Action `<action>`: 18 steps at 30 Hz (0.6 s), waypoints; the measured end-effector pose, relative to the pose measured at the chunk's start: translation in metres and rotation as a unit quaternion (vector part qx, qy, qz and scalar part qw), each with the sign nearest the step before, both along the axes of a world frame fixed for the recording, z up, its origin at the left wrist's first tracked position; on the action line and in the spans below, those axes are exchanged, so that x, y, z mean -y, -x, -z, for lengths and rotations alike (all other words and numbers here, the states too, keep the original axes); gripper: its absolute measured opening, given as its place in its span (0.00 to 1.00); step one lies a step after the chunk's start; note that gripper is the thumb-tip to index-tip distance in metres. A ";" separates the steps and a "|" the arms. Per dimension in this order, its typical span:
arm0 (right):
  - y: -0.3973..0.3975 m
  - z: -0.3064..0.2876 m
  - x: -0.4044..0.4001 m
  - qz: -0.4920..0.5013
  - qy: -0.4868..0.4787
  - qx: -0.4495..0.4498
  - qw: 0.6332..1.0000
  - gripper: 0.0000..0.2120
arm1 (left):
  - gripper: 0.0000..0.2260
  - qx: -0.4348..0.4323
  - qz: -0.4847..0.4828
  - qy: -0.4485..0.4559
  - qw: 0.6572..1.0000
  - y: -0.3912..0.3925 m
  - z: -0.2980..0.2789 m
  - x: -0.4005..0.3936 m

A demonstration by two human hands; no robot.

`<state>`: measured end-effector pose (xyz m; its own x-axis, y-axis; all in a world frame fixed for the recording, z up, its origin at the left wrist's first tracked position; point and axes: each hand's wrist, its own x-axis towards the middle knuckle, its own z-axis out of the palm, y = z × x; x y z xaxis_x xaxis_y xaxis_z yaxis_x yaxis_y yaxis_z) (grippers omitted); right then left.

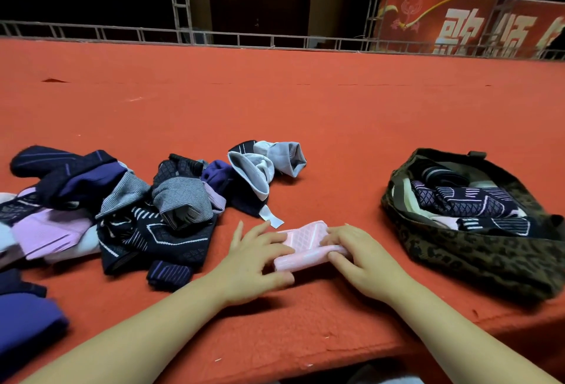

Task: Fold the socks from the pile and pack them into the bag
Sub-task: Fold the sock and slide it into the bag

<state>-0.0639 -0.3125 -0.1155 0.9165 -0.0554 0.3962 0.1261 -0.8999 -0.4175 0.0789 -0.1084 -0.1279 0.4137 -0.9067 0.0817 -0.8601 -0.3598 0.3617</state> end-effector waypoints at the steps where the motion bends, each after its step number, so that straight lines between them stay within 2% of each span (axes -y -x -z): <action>1: 0.001 -0.004 -0.003 -0.002 -0.004 0.003 1.000 0.10 | 0.44 0.017 -0.003 0.029 0.999 0.005 0.001 -0.002; 3: 0.004 -0.008 -0.006 0.008 -0.016 0.007 1.000 0.05 | 0.37 0.012 -0.025 0.086 0.996 0.015 -0.001 -0.002; 5: 0.006 -0.010 -0.008 0.024 -0.045 0.021 0.998 0.02 | 0.23 -0.052 -0.063 0.142 0.987 0.022 -0.005 0.003; 8: 0.003 -0.008 -0.009 0.068 -0.120 0.028 0.990 0.05 | 0.12 -0.198 -0.124 0.169 0.958 0.023 -0.009 0.010; 10: -0.003 -0.005 -0.010 0.109 -0.159 0.014 0.981 0.10 | 0.07 -0.214 -0.141 0.159 0.954 0.019 -0.011 0.013; 13: -0.015 -0.001 -0.010 0.175 -0.174 -0.026 0.969 0.15 | 0.06 -0.199 -0.155 0.135 0.958 0.010 -0.015 0.018; 18: -0.027 -0.003 -0.002 0.241 -0.084 -0.137 0.957 0.11 | 0.13 -0.127 -0.195 0.021 0.972 -0.002 -0.019 0.028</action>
